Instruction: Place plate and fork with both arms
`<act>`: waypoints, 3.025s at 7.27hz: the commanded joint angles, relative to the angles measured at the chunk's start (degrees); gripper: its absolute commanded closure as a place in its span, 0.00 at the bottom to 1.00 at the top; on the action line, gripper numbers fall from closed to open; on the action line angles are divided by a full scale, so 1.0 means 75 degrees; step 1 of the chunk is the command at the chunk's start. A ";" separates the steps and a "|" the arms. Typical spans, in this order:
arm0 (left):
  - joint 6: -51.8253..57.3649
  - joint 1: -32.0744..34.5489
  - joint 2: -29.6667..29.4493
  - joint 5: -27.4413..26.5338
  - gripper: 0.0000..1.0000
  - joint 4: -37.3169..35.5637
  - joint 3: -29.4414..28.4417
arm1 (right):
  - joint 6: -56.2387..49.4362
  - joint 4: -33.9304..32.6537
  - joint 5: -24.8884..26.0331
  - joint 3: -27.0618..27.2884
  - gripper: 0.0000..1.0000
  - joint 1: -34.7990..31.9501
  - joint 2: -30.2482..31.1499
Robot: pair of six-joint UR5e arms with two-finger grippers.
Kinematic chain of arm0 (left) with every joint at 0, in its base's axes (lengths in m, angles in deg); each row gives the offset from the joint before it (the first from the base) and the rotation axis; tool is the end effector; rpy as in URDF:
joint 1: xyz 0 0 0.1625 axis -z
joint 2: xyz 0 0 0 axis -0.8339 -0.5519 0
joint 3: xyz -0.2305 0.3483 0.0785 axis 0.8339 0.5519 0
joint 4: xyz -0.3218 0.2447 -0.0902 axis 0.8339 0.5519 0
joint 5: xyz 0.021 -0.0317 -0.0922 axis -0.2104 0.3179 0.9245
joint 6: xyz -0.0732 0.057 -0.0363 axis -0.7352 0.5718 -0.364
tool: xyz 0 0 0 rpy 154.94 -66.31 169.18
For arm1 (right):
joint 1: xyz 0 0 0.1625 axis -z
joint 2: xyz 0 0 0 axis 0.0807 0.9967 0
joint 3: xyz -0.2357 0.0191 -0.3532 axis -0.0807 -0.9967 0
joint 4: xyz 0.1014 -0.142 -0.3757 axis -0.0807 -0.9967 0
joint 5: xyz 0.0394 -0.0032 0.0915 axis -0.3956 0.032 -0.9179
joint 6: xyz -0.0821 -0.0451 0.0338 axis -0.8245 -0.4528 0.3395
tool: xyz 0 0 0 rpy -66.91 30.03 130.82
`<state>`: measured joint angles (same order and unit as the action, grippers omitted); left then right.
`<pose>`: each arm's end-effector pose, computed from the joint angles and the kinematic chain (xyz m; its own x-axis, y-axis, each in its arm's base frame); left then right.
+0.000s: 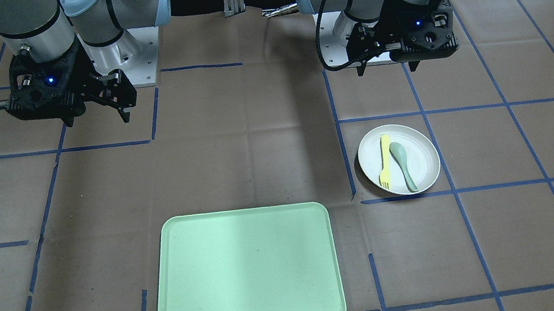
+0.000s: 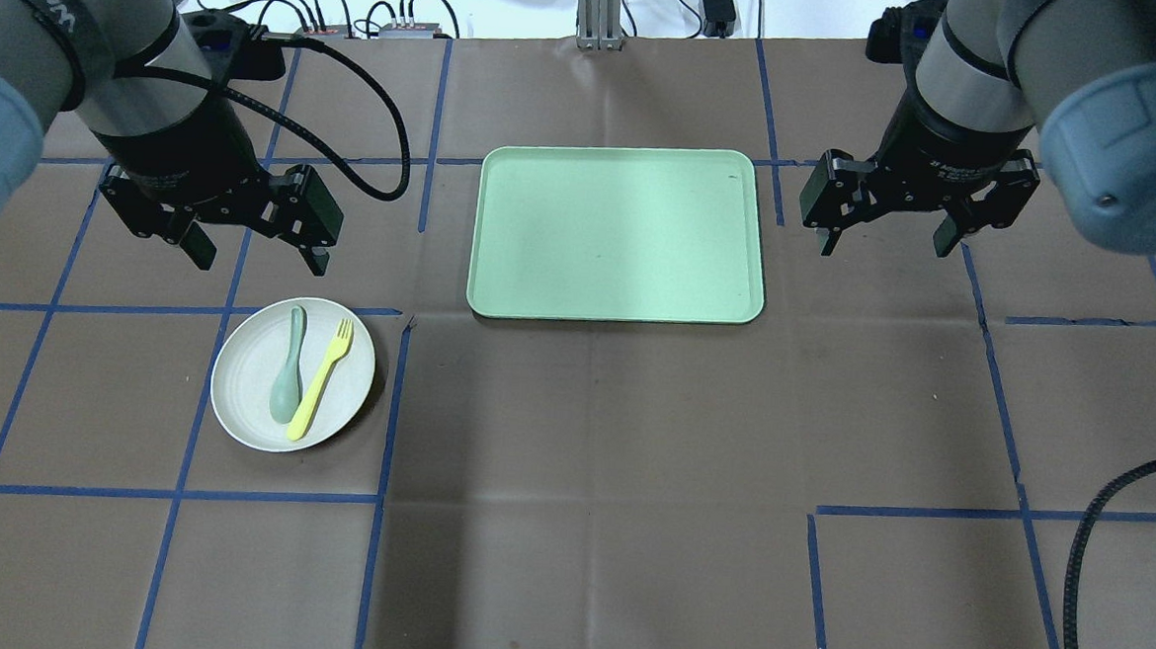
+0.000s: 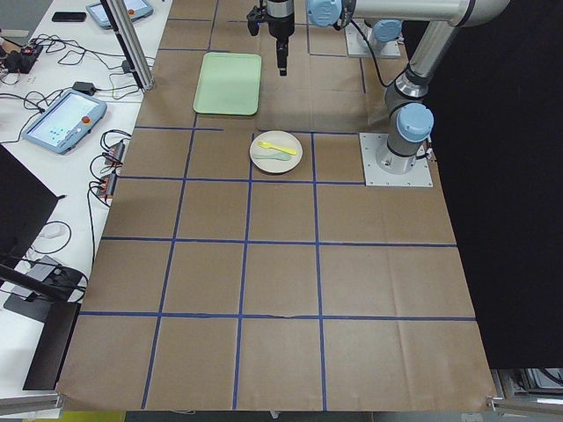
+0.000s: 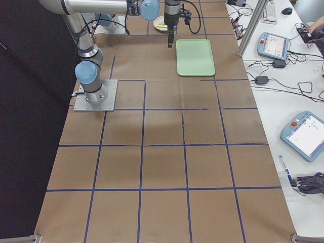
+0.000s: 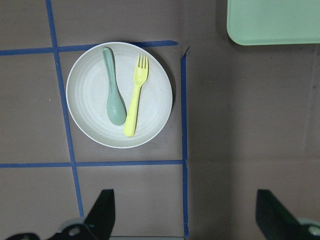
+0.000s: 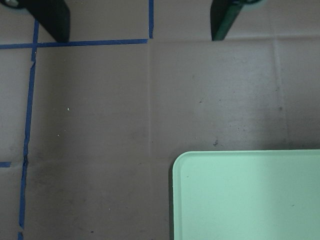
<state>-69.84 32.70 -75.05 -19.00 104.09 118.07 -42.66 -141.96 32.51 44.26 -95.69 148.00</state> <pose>-0.1240 -0.4531 0.4799 -0.9991 0.0344 -0.0255 0.0321 0.9959 0.0848 0.1399 -0.4739 0.4661 -0.9996 0.0179 0.0236 0.0182 0.9997 0.0152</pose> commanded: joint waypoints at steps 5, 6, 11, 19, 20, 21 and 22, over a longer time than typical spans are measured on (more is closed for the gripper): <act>0.0000 0.0000 0.0000 -0.0009 0.00 -0.0007 0.0000 | 0.0000 0.0000 0.0000 0.0000 0.00 0.0000 0.0006; 0.0000 0.0000 0.0000 -0.0009 0.00 -0.0007 0.0000 | 0.0000 0.0000 0.0000 0.0000 0.00 0.0000 0.0006; 0.0849 -0.0163 0.0070 -0.0032 0.00 0.0028 0.0105 | 0.0000 0.0000 0.0000 0.0000 0.00 0.0011 0.0006; 0.4671 -0.3570 -0.1472 0.0817 0.01 -0.3452 0.2578 | 0.0000 0.0000 0.0000 0.0000 0.00 0.0000 0.0006; 0.4768 -0.3818 -0.1894 0.1021 0.01 -0.3812 0.2590 | 0.0000 0.0012 0.0000 0.0000 0.00 0.0000 0.0006; 0.4793 -0.3971 -0.2363 0.1429 0.01 -0.4164 0.2590 | 0.0000 0.0000 0.0000 0.0000 0.00 0.0000 0.0006; 0.4816 -0.4216 -0.2750 0.1711 0.01 -0.4260 0.2543 | 0.0000 0.0000 0.0000 0.0000 0.00 0.0000 0.0006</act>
<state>-34.21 3.33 -91.60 -9.29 74.04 137.38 -42.66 -141.94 32.51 44.26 -95.68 148.04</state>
